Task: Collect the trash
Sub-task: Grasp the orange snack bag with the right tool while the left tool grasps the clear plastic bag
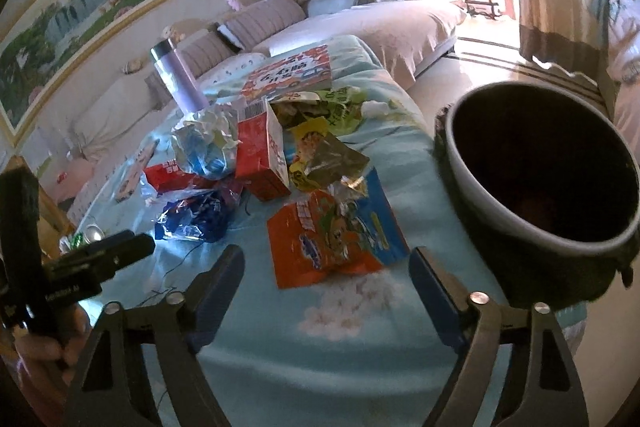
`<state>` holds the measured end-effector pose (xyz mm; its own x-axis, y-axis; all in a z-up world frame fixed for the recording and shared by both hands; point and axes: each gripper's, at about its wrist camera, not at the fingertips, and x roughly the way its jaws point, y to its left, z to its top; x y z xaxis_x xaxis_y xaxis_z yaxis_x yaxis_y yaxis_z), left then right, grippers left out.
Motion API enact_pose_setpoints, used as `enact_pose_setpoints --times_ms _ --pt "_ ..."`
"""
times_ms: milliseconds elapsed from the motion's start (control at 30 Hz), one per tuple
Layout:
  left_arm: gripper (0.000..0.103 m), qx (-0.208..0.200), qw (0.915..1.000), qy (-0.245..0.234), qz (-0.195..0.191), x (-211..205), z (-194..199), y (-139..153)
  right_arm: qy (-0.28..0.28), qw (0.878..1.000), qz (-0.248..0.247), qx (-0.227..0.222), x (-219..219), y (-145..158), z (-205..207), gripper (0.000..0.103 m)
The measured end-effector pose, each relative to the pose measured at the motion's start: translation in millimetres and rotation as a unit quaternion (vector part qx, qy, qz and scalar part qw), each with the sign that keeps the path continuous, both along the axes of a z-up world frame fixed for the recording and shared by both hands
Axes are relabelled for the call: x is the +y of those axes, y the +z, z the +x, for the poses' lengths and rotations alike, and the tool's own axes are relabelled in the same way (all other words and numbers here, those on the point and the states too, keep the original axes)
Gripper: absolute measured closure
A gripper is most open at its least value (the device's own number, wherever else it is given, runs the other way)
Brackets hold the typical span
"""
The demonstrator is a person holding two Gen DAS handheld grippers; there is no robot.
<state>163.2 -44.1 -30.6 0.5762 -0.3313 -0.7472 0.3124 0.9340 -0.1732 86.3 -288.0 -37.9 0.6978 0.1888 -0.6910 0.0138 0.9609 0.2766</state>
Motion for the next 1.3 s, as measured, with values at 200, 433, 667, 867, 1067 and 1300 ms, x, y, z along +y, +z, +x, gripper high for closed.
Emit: enact_pose_setpoints --times_ms 200,433,667,867,1067,1300 --pt "0.023 0.013 0.9998 -0.009 0.015 -12 29 -19 0.011 0.999 -0.013 0.029 1 -15 21 0.06" --pt "0.058 0.009 0.9992 -0.036 0.013 -15 18 -18 0.016 1.0 0.007 0.017 -1 -15 7 0.098" --pt "0.063 -0.018 0.9981 -0.057 -0.013 -14 -18 9 0.014 1.0 0.022 -0.011 -6 5 -19 0.099" --pt "0.063 -0.022 0.996 -0.082 -0.028 -31 -34 22 -0.001 0.999 0.024 -0.026 -17 18 -38 0.099" --pt "0.063 -0.033 0.9933 -0.108 -0.027 -52 -46 29 -0.027 0.999 0.021 -0.038 -38 29 -58 0.099" --pt "0.063 -0.038 0.9897 -0.135 -0.027 -84 -50 37 -0.057 0.997 0.013 -0.051 -69 42 -73 0.099"
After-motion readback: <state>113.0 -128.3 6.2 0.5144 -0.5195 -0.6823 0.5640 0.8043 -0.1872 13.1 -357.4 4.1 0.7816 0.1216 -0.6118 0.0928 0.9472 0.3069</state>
